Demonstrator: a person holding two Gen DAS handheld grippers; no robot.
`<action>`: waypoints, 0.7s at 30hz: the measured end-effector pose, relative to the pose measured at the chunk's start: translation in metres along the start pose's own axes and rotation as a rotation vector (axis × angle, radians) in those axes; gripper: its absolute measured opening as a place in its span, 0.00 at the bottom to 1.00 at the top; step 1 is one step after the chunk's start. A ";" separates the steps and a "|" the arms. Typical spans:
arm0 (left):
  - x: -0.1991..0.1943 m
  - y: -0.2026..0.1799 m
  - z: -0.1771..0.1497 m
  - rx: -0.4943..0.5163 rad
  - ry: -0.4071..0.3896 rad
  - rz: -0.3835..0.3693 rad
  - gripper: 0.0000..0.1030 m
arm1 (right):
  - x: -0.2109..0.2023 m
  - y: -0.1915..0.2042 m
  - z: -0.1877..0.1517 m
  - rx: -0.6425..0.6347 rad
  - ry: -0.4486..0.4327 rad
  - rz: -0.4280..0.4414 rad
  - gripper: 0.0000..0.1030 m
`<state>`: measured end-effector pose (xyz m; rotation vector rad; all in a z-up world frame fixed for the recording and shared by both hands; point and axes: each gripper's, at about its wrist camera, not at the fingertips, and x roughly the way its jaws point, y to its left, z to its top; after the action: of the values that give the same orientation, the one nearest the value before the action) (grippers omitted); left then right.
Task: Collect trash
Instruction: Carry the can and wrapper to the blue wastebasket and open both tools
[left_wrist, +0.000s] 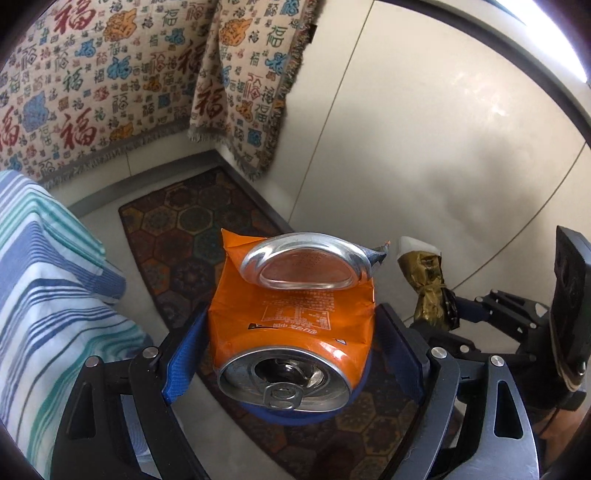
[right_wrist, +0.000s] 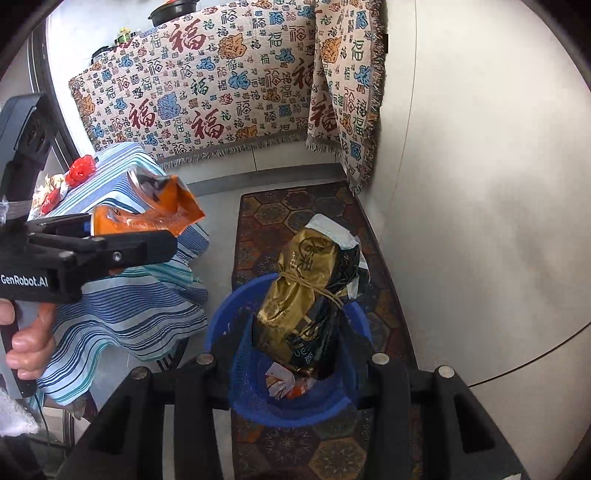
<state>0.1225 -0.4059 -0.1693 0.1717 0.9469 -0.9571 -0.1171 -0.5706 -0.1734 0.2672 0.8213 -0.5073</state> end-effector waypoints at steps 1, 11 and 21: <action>0.004 0.000 0.001 -0.005 0.004 -0.004 0.85 | 0.001 -0.001 0.000 0.002 0.002 0.003 0.42; 0.030 -0.002 0.013 -0.041 0.026 -0.080 0.95 | 0.019 -0.001 -0.001 -0.012 0.028 -0.006 0.66; 0.012 0.008 0.012 -0.056 -0.013 -0.082 0.96 | 0.006 0.000 0.007 -0.009 -0.019 -0.064 0.70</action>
<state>0.1383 -0.4148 -0.1732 0.0797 0.9732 -1.0044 -0.1091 -0.5757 -0.1737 0.2284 0.8154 -0.5648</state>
